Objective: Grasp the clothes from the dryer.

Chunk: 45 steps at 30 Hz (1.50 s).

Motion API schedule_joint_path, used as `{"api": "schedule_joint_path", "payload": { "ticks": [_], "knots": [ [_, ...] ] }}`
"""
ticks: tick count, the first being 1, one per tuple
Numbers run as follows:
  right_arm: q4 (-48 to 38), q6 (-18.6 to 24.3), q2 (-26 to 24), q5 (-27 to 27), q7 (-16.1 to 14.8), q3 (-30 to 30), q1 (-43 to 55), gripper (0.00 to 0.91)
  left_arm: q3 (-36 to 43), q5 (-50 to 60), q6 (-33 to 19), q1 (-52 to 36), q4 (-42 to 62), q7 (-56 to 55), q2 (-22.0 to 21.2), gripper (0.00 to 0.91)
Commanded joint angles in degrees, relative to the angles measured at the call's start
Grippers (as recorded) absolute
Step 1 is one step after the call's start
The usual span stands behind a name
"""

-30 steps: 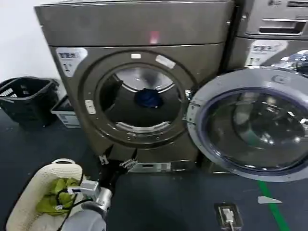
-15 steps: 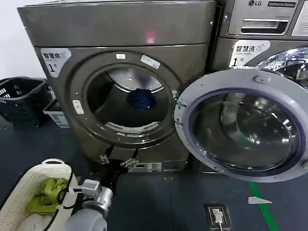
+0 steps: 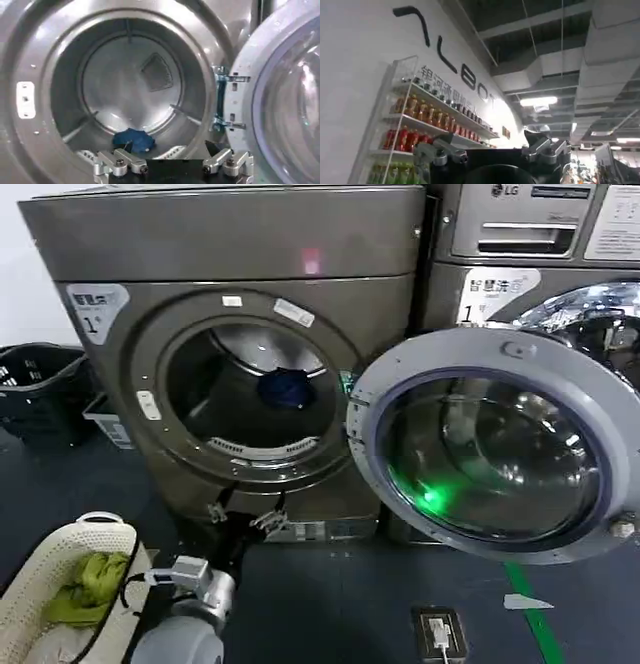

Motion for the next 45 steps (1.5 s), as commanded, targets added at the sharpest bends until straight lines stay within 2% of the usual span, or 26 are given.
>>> {"api": "schedule_joint_path", "payload": {
  "ticks": [1, 4, 45],
  "knots": [
    [0.0, 2.7, 0.0, 0.2, -0.3, -0.1, -0.2, 0.907, -0.2, 0.0, 0.0, -0.1, -0.1, 0.0, 0.0, 0.907],
    [-0.2, 5.1, 0.0, 0.3, -0.6, -0.2, -0.6, 0.907, -0.2, -0.1, 0.0, -0.2, -0.3, -0.1, 0.1, 0.907],
    [-1.6, 4.9, -0.6, -0.9, -1.5, 0.3, 0.2, 0.907, -2.4, -0.5, 0.1, 0.3, -1.1, 0.0, -0.1, 0.907]
  ]
}}
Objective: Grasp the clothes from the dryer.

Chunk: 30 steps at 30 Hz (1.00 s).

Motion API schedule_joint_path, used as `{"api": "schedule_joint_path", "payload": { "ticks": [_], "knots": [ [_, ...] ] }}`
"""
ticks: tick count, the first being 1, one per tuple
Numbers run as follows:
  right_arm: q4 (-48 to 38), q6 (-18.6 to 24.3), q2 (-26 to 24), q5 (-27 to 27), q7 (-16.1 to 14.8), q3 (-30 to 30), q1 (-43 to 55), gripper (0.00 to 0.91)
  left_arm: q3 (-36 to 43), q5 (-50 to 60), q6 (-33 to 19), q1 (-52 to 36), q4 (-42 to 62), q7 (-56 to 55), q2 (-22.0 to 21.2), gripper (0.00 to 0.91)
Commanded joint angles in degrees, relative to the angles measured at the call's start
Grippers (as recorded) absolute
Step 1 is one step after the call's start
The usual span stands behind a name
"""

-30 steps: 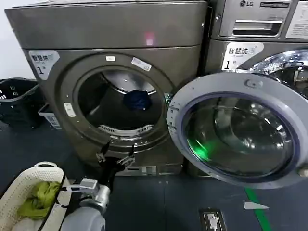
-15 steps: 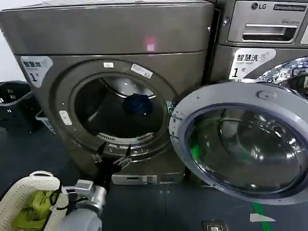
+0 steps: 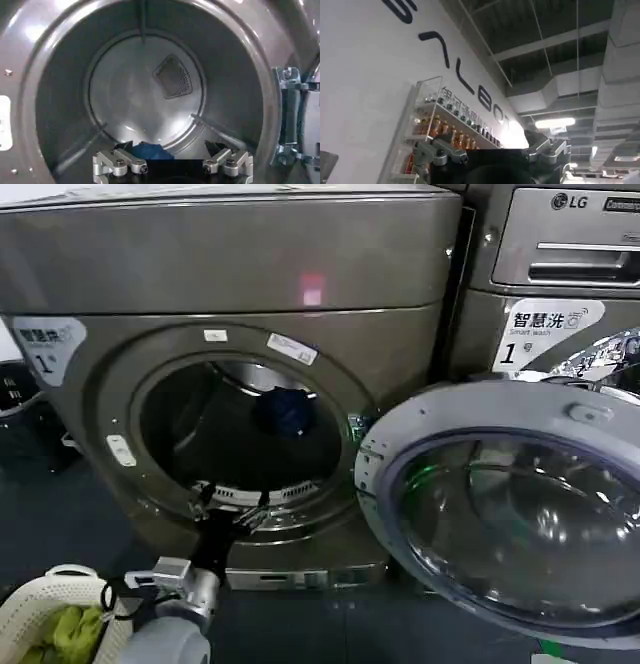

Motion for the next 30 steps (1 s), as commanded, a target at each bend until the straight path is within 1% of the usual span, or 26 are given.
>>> {"api": "schedule_joint_path", "payload": {
  "ticks": [1, 15, 30],
  "knots": [
    [-0.9, 0.0, -0.2, -0.4, -0.1, 0.5, -0.1, 0.907, -0.3, -0.2, 0.0, -0.2, 0.3, 0.0, 0.2, 0.907],
    [-2.2, 0.1, -0.5, -0.2, -0.4, 2.5, -1.4, 0.907, -0.3, 0.0, 0.0, -0.2, 0.7, 0.0, 0.0, 0.907],
    [-2.7, 0.1, -0.4, 0.1, -0.3, 3.0, -1.3, 0.907, 0.1, 0.1, -0.1, -0.3, 0.6, 0.0, -0.2, 0.907]
  ]
}}
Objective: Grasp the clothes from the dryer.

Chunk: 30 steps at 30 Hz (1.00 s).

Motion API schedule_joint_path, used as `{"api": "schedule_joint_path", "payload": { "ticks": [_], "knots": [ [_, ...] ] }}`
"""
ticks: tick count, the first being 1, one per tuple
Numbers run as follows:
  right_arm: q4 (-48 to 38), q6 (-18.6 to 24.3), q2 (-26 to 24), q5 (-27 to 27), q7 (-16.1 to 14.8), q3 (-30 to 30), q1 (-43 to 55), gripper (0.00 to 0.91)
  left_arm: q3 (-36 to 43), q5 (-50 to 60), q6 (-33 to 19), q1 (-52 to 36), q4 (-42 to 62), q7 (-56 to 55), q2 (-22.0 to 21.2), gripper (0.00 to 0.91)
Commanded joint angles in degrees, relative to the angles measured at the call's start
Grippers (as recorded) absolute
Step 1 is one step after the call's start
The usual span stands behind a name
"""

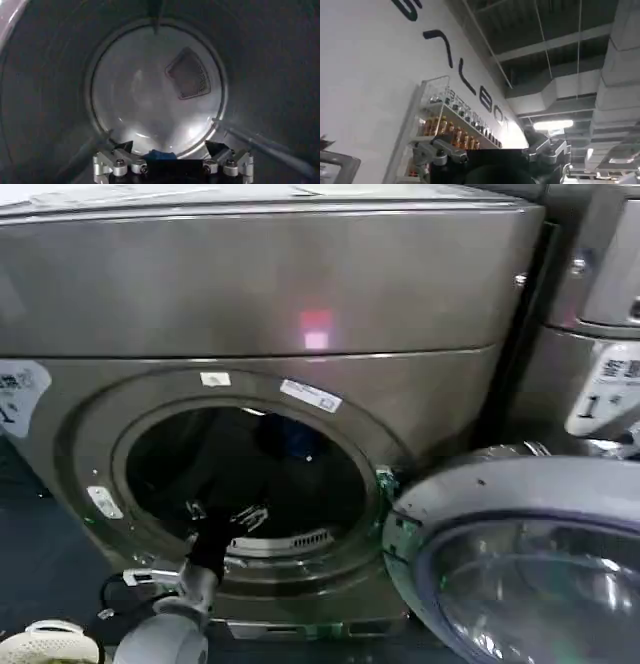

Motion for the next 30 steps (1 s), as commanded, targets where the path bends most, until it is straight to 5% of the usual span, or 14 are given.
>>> {"api": "schedule_joint_path", "payload": {
  "ticks": [1, 19, 30],
  "knots": [
    [-0.2, 0.0, 0.0, 0.0, 0.0, 0.1, 0.0, 0.907, 0.0, 0.0, 0.0, -0.1, 0.1, 0.0, 0.0, 0.907],
    [-0.2, 0.6, 0.3, 0.2, 0.4, 0.0, 0.3, 0.907, 0.7, 0.1, -1.5, -0.4, 0.7, 0.2, -0.2, 0.907],
    [0.0, -0.7, 0.7, -0.3, 0.4, 1.3, -1.1, 0.907, 1.0, 0.1, -4.2, -11.6, 10.9, 0.2, -1.6, 0.907]
  ]
}}
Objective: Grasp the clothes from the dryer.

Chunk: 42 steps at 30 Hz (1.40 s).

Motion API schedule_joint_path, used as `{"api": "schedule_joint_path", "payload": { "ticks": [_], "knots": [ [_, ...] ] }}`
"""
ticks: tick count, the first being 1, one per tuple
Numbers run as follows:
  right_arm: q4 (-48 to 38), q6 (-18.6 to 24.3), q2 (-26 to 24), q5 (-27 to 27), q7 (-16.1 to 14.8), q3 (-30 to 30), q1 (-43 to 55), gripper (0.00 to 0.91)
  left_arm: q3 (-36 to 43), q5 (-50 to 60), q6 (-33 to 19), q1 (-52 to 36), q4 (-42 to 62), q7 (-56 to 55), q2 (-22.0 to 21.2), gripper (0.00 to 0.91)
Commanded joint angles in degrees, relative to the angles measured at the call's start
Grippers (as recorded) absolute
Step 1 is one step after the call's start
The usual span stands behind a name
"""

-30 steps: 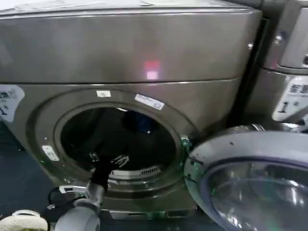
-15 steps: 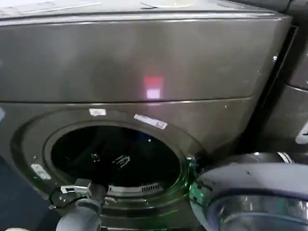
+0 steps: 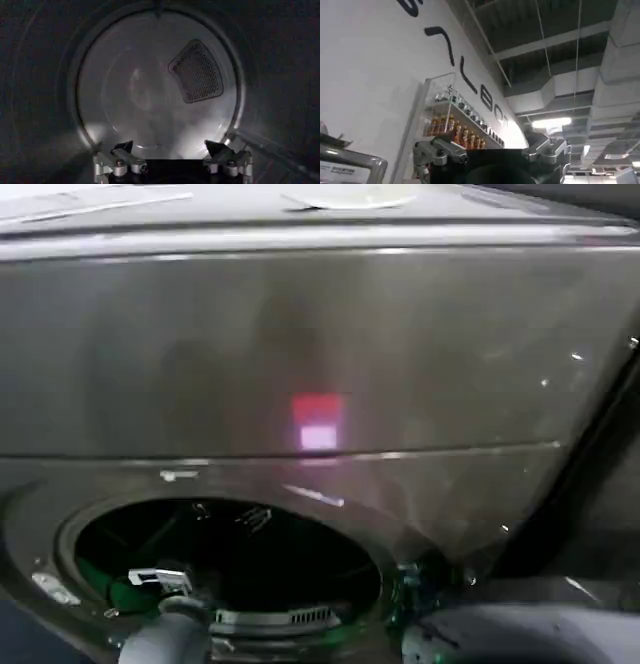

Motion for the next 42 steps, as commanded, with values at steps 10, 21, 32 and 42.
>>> {"api": "schedule_joint_path", "payload": {
  "ticks": [10, 21, 32, 42],
  "knots": [
    [-0.1, -1.2, 1.4, -0.3, -0.2, 2.2, -1.3, 0.907, -0.2, -0.9, 1.5, -31.6, 29.8, -0.5, 0.2, 0.907],
    [-0.4, -1.1, 1.7, -0.3, -0.3, 2.3, -1.0, 0.907, 1.5, 2.4, -0.6, -46.1, 54.2, 4.5, -1.2, 0.907],
    [-0.6, -1.0, 1.8, -0.2, -0.5, 2.9, -1.7, 0.907, 10.9, 30.7, -21.7, -63.9, 89.1, 39.9, 2.2, 0.907],
    [-0.1, -1.1, 2.6, 0.0, -0.6, 3.7, -2.9, 0.907, 26.3, 35.9, -35.3, -73.7, 102.0, 53.4, 4.5, 0.907]
  ]
}}
